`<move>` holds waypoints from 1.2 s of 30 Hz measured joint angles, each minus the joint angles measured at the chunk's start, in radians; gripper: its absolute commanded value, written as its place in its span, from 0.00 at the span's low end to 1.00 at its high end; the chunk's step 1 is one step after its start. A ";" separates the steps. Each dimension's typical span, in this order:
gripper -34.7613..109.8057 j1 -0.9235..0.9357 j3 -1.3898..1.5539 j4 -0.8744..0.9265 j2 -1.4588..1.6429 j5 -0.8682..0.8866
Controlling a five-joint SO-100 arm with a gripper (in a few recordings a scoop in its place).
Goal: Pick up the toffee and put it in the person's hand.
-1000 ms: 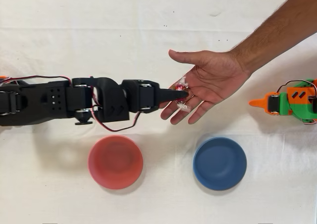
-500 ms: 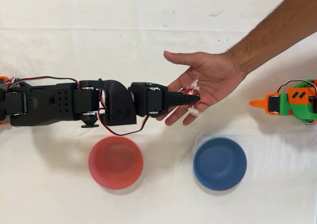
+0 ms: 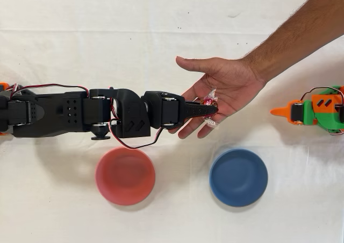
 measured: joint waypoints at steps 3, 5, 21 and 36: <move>0.35 0.000 0.000 0.000 -0.002 -0.003; 0.36 0.000 0.000 0.000 -0.002 -0.003; 0.37 -0.002 0.000 -0.014 -0.002 -0.023; 0.36 -0.021 0.072 -0.008 0.017 -0.023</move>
